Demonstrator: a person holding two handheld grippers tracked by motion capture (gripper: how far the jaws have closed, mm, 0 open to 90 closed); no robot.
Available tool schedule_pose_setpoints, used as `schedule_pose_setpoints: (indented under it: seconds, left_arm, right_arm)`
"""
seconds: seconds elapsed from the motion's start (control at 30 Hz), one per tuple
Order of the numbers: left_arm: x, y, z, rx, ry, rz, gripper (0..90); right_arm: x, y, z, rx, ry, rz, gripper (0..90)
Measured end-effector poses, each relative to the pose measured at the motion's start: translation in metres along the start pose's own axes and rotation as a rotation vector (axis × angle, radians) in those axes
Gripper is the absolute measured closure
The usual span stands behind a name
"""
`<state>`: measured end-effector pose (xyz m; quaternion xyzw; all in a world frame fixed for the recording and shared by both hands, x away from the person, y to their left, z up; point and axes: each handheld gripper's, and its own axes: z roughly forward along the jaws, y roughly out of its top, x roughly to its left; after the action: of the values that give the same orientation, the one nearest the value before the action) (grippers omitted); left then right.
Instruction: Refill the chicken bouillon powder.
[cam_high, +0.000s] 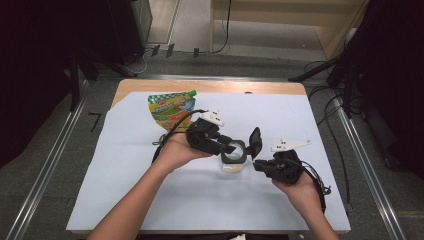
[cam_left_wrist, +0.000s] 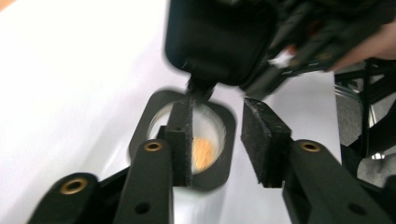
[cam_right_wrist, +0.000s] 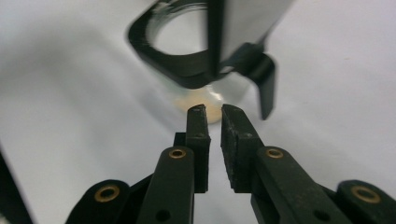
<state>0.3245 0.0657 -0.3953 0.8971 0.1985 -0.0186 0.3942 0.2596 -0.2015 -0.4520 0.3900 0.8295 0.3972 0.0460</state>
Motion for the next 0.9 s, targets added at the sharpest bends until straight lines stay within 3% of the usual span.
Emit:
schedule_pose_setpoints:
  seconds: [0.03,0.17,0.23,0.3,0.4,0.6,0.8,0.9]
  left_arm:
    - [0.002,-0.003,-0.003,0.001,0.012,-0.009,62.0]
    - [0.013,-0.011,-0.010,0.017,-0.040,-0.102,54.4]
    - [0.016,-0.016,-0.015,0.001,-0.037,-0.106,53.8]
    - [0.018,-0.020,-0.019,0.002,-0.027,-0.113,52.0]
    - [0.020,-0.024,-0.029,-0.018,-0.016,-0.125,51.0]
    - [0.023,-0.034,-0.048,-0.047,0.022,-0.133,45.9]
    - [0.025,-0.041,-0.059,-0.032,0.072,-0.135,44.8]
    - [0.029,-0.048,-0.065,-0.041,0.081,-0.151,44.8]
  right_arm:
    - [0.003,0.000,-0.001,0.003,0.013,0.003,81.1]
    - [0.017,-0.005,-0.004,-0.003,0.045,-0.022,78.6]
    - [0.023,-0.008,-0.006,-0.003,0.073,-0.018,77.5]
    - [0.031,-0.008,-0.009,-0.016,0.095,-0.060,76.0]
    - [0.037,-0.005,-0.010,-0.026,0.117,-0.073,74.6]
    - [0.059,0.001,0.000,-0.031,0.171,-0.100,67.7]
    - [0.069,0.004,0.007,-0.040,0.180,-0.128,65.5]
    - [0.074,0.005,0.012,-0.022,0.160,-0.143,62.5]
